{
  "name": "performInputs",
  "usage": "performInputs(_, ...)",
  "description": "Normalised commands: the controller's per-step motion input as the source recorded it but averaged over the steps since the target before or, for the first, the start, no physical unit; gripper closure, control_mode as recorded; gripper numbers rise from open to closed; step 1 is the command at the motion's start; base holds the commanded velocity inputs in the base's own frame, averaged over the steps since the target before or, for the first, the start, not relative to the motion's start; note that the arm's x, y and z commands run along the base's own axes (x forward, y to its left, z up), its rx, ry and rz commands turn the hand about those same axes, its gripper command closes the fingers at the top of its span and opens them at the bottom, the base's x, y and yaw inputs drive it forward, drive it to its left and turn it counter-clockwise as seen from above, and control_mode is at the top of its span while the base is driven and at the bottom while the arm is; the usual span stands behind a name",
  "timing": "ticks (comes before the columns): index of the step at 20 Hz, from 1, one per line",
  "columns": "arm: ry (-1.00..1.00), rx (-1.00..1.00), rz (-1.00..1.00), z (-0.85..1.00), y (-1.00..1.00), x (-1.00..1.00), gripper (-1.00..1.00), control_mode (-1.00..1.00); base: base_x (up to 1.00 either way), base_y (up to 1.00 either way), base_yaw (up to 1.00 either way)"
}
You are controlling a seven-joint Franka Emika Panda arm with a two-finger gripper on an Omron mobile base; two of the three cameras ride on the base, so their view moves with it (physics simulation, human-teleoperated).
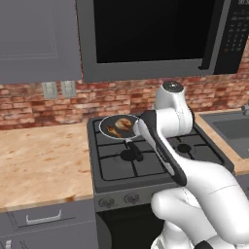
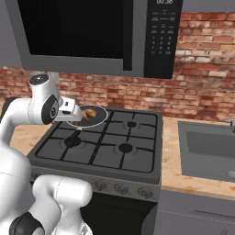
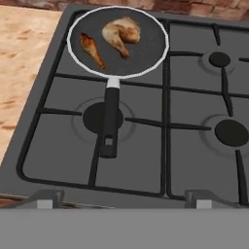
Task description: Take the chicken drumsticks from the pan and place one on each plate on the dining counter.
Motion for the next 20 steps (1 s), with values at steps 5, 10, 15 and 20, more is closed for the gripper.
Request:
performInputs(5,-0.09,0.05,0.00,-0.07,0.31,0.53,-1.00,-1.00,0.00,0.00,0.00)
performInputs(10,-0.16,0.01,0.00,-0.13,0.21,0.50,-1.00,-1.00,0.00,0.00,0.00)
performInputs(15,-0.07,0.00,0.00,-0.17,0.21,0.60,-1.00,-1.00,0.00,0.00,0.00)
performInputs(20,0.00,0.08,0.00,-0.07,0.07,0.63,-1.00,-1.00,0.00,0.00,0.00)
